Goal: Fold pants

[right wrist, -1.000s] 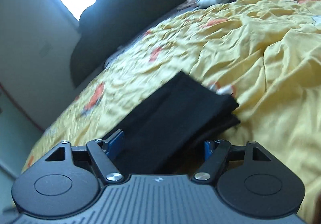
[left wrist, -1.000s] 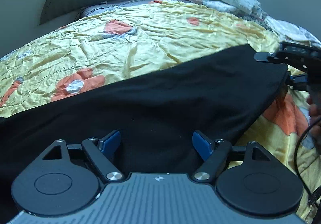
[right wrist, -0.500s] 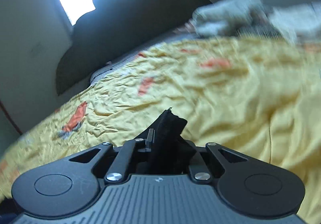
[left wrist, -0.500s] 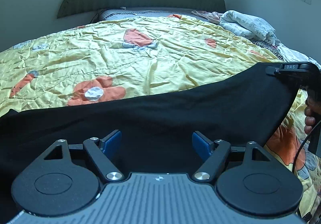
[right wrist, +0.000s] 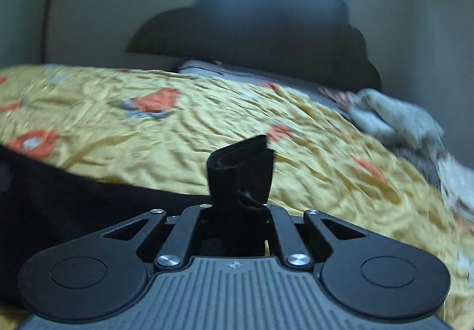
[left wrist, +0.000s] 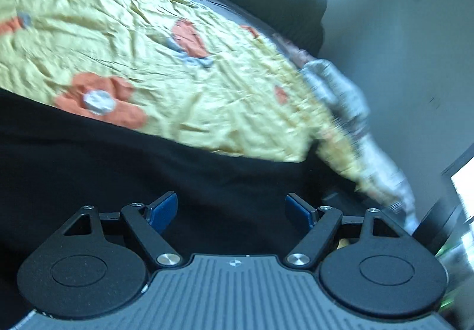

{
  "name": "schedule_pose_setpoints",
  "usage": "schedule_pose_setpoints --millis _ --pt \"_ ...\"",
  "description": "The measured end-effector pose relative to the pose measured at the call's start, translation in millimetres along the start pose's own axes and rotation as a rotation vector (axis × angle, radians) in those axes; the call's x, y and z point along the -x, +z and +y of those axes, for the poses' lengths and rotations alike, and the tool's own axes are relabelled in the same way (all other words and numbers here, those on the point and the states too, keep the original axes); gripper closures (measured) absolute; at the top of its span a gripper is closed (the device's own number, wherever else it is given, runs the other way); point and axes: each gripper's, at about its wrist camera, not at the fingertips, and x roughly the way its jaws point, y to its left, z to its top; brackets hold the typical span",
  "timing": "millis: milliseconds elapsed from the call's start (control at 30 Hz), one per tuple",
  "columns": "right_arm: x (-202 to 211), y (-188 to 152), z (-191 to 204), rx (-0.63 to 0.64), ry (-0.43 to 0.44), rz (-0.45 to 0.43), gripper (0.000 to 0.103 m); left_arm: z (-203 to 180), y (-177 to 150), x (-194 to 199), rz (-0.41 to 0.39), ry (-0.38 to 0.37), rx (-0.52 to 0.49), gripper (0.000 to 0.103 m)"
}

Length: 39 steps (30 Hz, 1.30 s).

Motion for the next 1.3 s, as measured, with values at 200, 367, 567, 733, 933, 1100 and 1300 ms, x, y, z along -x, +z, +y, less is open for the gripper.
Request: schedule_pose_setpoints --millis 200,367,567,733,933,1100,1300 --pt "10.5 -0.2 44.1 0.101 0.04 -0.025 0.095 2.7 13.4 -19.4 0.034 -0.157 0.172 0.02" --pt "33.0 2.6 69.5 0.178 0.085 -0.073 0.095 12.4 18.9 -49.3 0.124 -0.252 0.328 0.02" --pt "45.6 3.8 90.4 0.21 0.155 -0.09 0.095 23.1 20.1 -56.5 0.128 -0.229 0.374 0.031" --pt "44.3 3.4 101.9 0.212 0.185 -0.078 0.095 34.4 22.1 -52.4 0.139 -0.158 0.34 0.074" --pt "41.2 -3.0 111.4 0.253 0.201 -0.032 0.091 34.1 17.1 -46.7 0.103 -0.067 0.259 0.099" --pt "43.3 -13.3 109.5 0.26 0.17 -0.012 0.079 29.3 12.7 -42.8 0.074 -0.037 0.187 0.099" --pt "52.4 -8.1 113.2 0.242 0.178 -0.036 0.089 13.3 7.5 -28.3 0.018 0.022 0.037 0.099"
